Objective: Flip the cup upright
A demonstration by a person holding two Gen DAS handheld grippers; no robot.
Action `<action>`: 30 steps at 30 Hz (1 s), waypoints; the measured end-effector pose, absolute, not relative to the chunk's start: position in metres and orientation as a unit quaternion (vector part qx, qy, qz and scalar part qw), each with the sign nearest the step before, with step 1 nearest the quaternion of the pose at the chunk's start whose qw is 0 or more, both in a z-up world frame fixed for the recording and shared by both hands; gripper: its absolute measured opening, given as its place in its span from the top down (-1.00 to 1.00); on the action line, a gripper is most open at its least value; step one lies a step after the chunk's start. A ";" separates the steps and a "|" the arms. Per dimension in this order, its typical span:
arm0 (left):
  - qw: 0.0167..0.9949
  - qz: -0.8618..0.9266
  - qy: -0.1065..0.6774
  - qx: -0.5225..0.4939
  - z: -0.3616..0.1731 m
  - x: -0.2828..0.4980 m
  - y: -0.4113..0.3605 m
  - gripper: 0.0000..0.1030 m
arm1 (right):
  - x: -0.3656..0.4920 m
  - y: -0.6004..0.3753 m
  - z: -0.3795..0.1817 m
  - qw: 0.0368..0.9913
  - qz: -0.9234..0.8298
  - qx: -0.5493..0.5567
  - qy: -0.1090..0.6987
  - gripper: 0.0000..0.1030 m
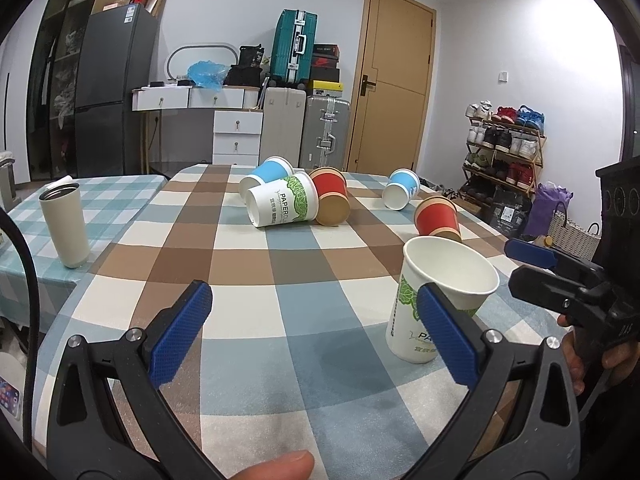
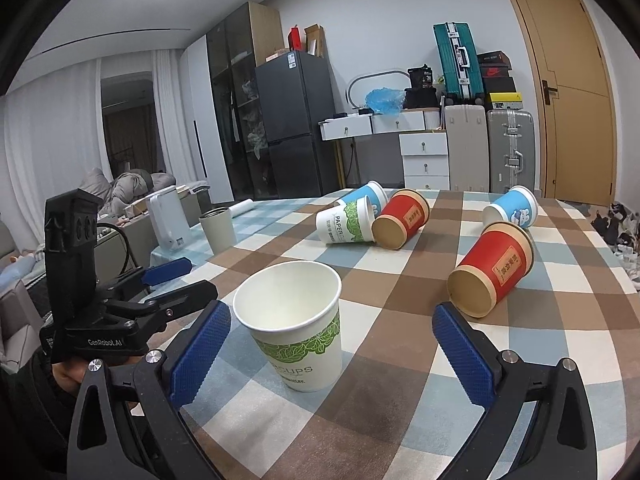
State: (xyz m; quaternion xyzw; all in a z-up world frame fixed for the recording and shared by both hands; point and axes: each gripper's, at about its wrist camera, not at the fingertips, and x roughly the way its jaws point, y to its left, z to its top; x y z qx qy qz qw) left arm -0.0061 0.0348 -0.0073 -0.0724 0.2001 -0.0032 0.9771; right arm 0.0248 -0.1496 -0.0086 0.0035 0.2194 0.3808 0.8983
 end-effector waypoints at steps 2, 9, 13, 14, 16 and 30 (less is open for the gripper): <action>0.978 -0.005 0.198 -0.071 -0.008 -0.007 0.034 -0.98 | 0.024 -0.151 -0.009 0.898 0.382 0.004 0.218 -0.99; 0.978 -0.004 0.196 -0.072 -0.008 -0.009 0.033 -0.98 | 0.022 -0.152 -0.011 0.897 0.387 0.004 0.212 -0.99; 0.979 -0.004 0.194 -0.070 -0.008 -0.010 0.032 -0.98 | 0.021 -0.152 -0.011 0.896 0.391 0.007 0.210 -0.99; 0.979 -0.004 0.194 -0.067 -0.009 -0.010 0.031 -0.98 | 0.021 -0.152 -0.011 0.896 0.392 0.007 0.210 -0.99; 0.979 -0.004 0.193 -0.067 -0.009 -0.011 0.031 -0.98 | 0.021 -0.152 -0.011 0.896 0.392 0.007 0.209 -0.99; 0.979 -0.004 0.194 -0.061 -0.010 -0.011 0.027 -0.98 | 0.021 -0.151 -0.012 0.894 0.396 0.004 0.209 -1.00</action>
